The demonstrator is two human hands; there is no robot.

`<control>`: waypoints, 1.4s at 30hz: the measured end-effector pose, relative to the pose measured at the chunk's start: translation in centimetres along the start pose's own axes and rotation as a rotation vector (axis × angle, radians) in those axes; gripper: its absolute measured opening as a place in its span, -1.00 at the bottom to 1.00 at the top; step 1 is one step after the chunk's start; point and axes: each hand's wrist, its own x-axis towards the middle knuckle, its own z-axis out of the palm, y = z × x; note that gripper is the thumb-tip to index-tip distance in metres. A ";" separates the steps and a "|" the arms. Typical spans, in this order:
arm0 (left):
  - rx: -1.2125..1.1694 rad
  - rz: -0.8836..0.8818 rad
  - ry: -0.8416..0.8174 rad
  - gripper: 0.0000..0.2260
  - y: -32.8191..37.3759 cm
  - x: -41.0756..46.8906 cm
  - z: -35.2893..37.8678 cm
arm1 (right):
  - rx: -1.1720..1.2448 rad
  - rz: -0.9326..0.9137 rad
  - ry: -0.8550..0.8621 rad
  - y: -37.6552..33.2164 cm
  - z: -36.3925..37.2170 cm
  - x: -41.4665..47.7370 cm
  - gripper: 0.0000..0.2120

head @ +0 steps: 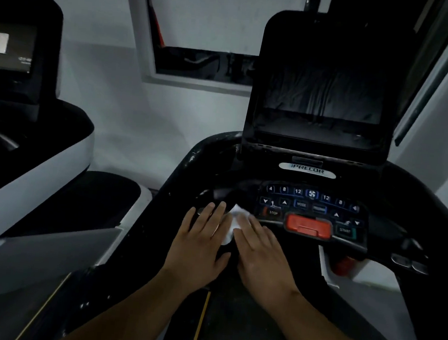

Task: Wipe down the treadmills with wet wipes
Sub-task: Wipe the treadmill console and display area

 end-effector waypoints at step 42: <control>-0.522 -0.401 -0.212 -0.66 -8.8 9.9 10.9 | 0.647 0.563 -0.166 7.5 10.2 17.1 -0.66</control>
